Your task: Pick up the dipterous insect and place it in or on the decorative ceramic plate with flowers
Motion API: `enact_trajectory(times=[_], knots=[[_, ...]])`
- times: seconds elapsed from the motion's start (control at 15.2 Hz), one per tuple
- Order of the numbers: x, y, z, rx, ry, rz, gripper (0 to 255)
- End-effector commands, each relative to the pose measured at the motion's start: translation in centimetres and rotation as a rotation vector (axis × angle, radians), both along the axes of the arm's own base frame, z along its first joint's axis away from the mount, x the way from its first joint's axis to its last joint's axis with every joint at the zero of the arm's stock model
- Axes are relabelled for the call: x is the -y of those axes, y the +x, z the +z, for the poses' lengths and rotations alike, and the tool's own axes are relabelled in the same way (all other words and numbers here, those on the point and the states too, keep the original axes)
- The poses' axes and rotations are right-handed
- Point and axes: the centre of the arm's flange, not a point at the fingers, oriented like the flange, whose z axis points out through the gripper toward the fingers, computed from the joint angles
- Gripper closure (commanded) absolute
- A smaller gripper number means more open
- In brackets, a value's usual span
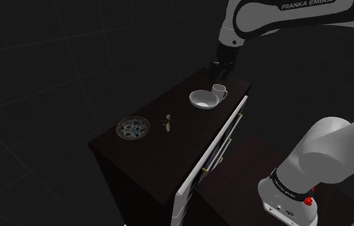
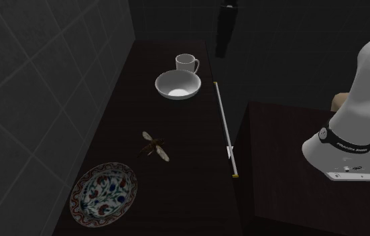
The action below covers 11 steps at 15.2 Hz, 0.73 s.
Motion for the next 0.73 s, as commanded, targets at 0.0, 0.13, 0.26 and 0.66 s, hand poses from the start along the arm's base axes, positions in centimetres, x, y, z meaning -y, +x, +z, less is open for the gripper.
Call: enact_trajectory(times=[0.0, 0.13, 0.26, 0.66], knots=[[-0.8, 1.6, -2.2, -0.006, 0.006, 0.014, 0], [-1.5, 3.2, -4.1, -0.013, 0.012, 0.027, 0], [-2.3, 4.9, -6.1, -0.020, 0.018, 0.040, 0], [-4.9, 9.6, -12.1, -0.042, 0.037, 0.081, 0]])
